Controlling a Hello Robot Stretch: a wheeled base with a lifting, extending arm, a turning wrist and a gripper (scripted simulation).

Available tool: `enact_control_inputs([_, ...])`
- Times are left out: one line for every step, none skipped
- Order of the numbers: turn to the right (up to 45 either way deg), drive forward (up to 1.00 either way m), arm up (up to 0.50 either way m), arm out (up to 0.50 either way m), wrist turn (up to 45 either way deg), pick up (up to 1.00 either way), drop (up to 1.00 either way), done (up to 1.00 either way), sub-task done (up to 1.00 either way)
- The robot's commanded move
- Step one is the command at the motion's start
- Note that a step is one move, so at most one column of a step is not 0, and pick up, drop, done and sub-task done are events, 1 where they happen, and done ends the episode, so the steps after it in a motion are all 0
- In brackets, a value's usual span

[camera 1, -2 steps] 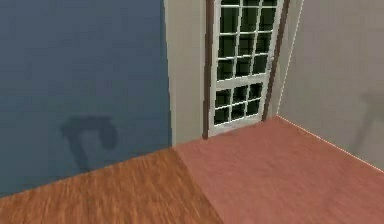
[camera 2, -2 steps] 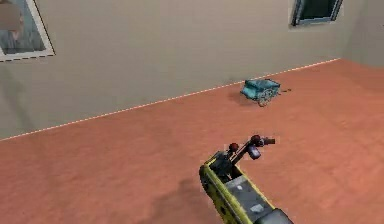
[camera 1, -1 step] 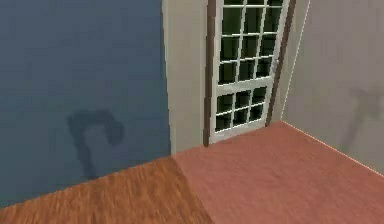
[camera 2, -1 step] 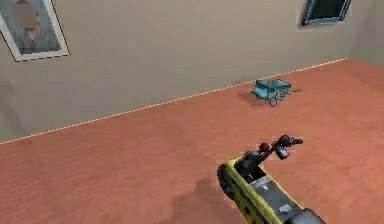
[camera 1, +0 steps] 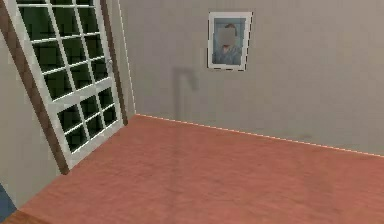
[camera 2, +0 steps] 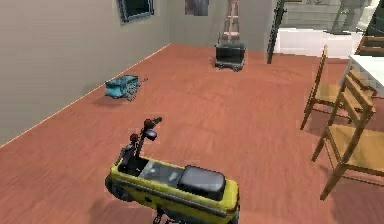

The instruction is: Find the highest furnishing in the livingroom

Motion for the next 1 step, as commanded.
enact_control_inputs([15.0, 0.00, 0.00, 0.00, 0.0, 0.00, 0.00, 0.00, 0.00])
